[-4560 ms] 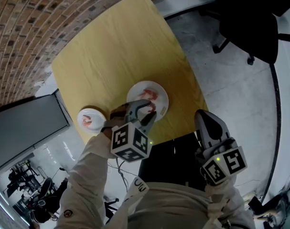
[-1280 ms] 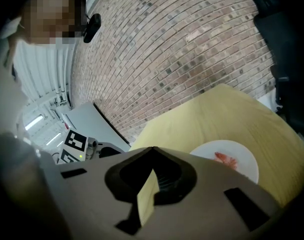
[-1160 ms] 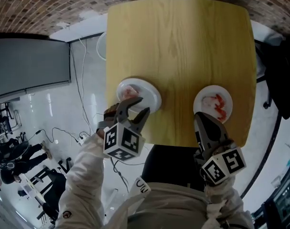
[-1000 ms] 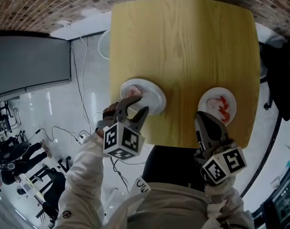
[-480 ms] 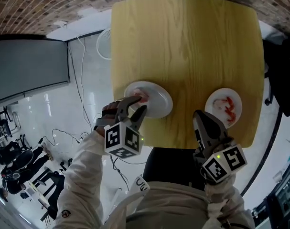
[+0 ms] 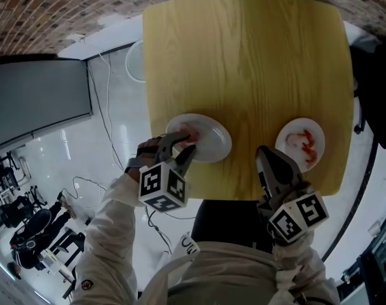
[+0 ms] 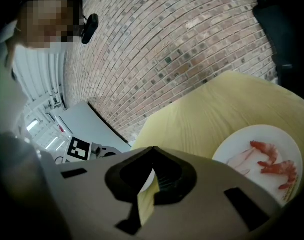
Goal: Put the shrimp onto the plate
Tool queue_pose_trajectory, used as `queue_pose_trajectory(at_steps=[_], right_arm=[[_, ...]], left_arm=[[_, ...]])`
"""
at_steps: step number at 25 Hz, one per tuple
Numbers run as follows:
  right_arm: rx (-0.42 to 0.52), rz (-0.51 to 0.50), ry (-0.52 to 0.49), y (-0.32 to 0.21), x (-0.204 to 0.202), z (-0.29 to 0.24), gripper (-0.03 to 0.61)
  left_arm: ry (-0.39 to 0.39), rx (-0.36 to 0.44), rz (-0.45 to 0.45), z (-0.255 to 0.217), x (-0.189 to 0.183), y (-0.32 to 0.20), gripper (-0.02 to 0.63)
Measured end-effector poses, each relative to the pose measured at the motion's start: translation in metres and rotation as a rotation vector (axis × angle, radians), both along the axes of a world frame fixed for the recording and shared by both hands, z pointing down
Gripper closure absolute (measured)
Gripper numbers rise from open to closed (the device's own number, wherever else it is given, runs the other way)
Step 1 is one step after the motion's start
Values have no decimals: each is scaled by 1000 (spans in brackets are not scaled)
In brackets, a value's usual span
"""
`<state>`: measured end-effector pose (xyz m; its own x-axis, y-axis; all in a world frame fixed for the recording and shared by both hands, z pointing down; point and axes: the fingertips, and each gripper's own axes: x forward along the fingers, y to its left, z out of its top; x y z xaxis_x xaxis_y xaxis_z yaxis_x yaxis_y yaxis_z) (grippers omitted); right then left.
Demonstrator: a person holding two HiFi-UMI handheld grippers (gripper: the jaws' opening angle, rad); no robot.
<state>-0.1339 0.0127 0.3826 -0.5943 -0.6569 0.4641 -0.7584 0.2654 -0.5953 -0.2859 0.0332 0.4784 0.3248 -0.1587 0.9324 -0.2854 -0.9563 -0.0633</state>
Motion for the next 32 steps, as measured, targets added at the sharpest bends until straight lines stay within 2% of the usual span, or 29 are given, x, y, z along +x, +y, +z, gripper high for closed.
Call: queue_pose_trajectory(at_steps=[15,27,32], right_arm=[[-11,26,-1,-13,4,3,554],[-14,26,-2,-7,4,5,555],[-12,30,-4,-4,4,3,554]], left_arm=[[5,-69,24,7,6,-3,542],[12,-89,-25,10,5,-3,548],[8,-73,-24,8,3,-2,552]])
